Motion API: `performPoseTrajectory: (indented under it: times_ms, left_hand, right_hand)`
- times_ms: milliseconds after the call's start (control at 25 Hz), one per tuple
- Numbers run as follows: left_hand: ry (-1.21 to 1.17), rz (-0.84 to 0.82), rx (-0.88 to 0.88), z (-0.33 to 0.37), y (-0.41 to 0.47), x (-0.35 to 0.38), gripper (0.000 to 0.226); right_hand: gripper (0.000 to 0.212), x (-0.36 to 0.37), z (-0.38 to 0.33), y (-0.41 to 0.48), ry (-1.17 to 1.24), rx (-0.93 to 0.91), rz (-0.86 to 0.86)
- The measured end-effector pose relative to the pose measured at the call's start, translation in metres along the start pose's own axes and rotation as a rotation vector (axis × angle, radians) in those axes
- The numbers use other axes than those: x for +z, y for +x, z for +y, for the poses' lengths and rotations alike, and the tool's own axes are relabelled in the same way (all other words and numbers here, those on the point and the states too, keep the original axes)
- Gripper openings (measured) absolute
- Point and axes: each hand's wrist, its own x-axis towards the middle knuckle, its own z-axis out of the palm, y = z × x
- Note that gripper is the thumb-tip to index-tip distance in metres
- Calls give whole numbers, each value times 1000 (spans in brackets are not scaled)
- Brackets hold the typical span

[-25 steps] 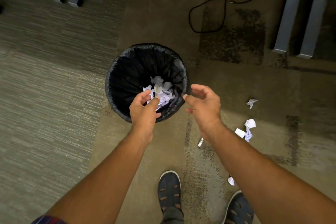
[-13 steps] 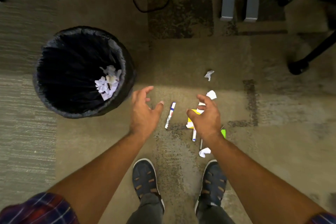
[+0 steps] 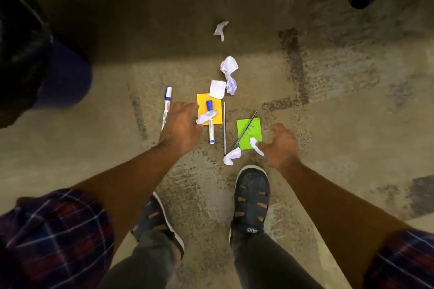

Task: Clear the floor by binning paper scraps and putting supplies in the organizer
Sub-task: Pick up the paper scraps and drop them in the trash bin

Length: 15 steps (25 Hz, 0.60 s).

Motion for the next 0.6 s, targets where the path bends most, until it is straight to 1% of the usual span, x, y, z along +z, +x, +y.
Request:
performPoseTrajectory:
  times_ms: [160, 280, 400, 440, 520, 560, 600]
  left_hand:
    - [116, -32, -50, -14, 21, 33, 35]
    - [195, -40, -32, -23, 36, 44, 30]
    - [234, -17, -25, -25, 47, 51, 26]
    - [236, -3, -32, -25, 49, 52, 27]
    - [204, -1, -86, -22, 51, 51, 38]
    - [160, -15, -122, -20, 52, 49, 38]
    - [92, -30, -156, -20, 52, 47, 33]
  right_hand:
    - [40, 31, 25, 9, -123, -38, -76]
    - [40, 48, 25, 13, -262, -3, -66]
    - [38, 56, 22, 20, -330, -7, -43]
    - [39, 57, 21, 21, -345, -14, -46]
    - [34, 55, 22, 23, -403, -29, -44]
    - [29, 53, 22, 23, -427, -38, -48]
    - [23, 51, 21, 23, -433, -49, -63]
